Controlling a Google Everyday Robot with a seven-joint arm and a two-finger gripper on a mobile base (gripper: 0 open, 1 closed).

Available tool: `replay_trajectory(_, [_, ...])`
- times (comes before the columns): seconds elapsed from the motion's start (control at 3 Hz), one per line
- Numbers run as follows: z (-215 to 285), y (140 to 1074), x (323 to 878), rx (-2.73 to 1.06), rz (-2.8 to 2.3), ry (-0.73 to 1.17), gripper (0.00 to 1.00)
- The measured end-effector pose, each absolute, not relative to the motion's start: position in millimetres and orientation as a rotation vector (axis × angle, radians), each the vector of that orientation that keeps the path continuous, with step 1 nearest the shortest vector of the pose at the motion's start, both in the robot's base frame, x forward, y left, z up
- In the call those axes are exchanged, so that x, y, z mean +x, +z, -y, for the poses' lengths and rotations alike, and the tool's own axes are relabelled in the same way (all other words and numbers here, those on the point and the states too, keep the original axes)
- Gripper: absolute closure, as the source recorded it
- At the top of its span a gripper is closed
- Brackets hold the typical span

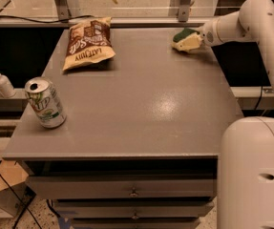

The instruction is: Move sponge near 7up can

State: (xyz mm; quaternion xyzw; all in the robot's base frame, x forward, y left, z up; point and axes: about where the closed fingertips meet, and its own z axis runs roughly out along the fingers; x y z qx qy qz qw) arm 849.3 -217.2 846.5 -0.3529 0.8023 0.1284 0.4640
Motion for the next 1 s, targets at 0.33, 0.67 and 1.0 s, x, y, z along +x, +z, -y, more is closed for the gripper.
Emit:
replay_trajectory(0.33, [192, 873, 835, -0.958, -1.967, 0.282, 0.87])
replay_trajectory(0.67, [173, 917, 794, -1.005, -1.905, 0.321, 1.0])
replay_trajectory(1.0, [156, 910, 782, -1.033, -1.917, 0.352, 1.0])
